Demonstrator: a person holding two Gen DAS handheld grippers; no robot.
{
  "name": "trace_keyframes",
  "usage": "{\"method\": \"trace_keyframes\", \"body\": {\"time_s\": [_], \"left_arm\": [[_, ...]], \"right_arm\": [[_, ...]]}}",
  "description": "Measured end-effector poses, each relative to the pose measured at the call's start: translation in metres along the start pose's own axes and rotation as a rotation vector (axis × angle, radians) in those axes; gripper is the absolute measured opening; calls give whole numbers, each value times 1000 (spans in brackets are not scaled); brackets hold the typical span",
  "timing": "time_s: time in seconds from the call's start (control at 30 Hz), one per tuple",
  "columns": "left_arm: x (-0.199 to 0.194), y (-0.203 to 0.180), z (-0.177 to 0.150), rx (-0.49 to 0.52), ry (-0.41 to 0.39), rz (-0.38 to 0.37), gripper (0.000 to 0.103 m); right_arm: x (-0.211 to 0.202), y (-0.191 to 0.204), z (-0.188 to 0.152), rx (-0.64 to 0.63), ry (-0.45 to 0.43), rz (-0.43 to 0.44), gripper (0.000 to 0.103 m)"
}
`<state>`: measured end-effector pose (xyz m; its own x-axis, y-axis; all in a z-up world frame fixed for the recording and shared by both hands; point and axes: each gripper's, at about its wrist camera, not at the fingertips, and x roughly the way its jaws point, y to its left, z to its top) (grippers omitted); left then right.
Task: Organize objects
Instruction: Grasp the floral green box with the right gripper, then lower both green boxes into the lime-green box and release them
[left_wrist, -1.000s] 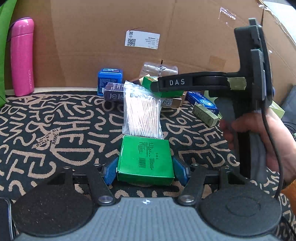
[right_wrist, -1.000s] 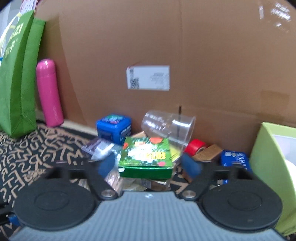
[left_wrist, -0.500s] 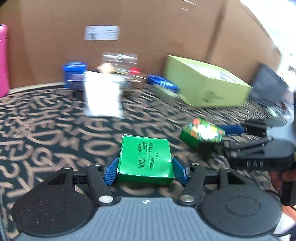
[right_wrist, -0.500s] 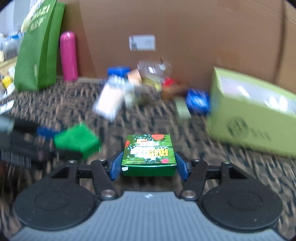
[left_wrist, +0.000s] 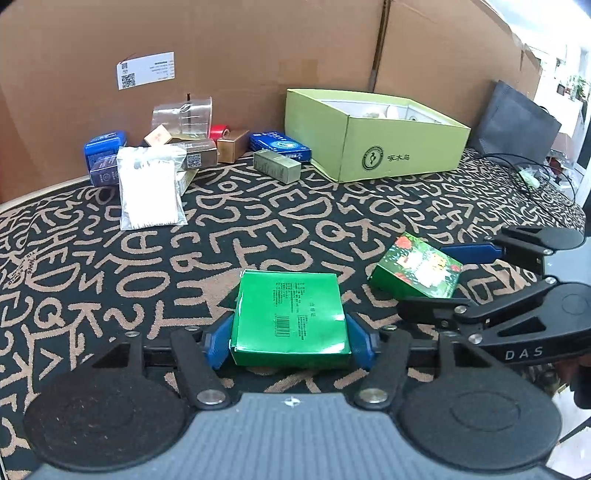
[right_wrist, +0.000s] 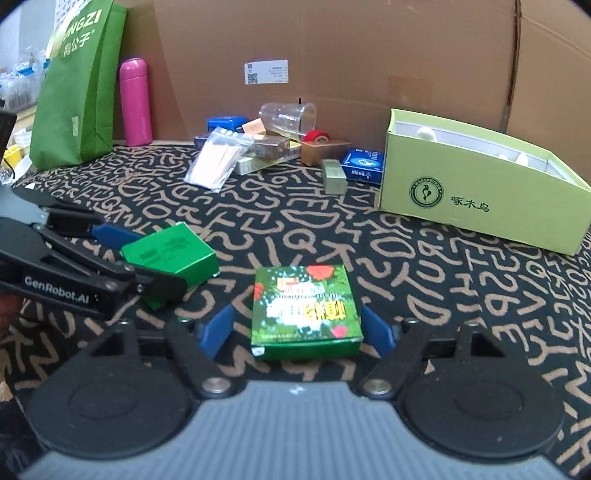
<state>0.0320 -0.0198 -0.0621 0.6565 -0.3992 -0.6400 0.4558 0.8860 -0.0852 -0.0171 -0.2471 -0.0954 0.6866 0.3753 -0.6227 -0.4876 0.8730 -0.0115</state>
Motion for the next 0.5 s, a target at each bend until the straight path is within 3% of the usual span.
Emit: {"method": "trace_keyframes", "body": {"time_s": [0.17,0.27,0.5], "left_arm": [[7,-4,4,8,0,20,69],[11,-9,6,34,-1,29,64],[9,-13,14,12,2,-5,64]], "right_arm": [[3,-5,-2,24,3,15,69],[5,-7,-4,28,11,15,61],[-1,-12,-5,51,-4,20,60]]}}
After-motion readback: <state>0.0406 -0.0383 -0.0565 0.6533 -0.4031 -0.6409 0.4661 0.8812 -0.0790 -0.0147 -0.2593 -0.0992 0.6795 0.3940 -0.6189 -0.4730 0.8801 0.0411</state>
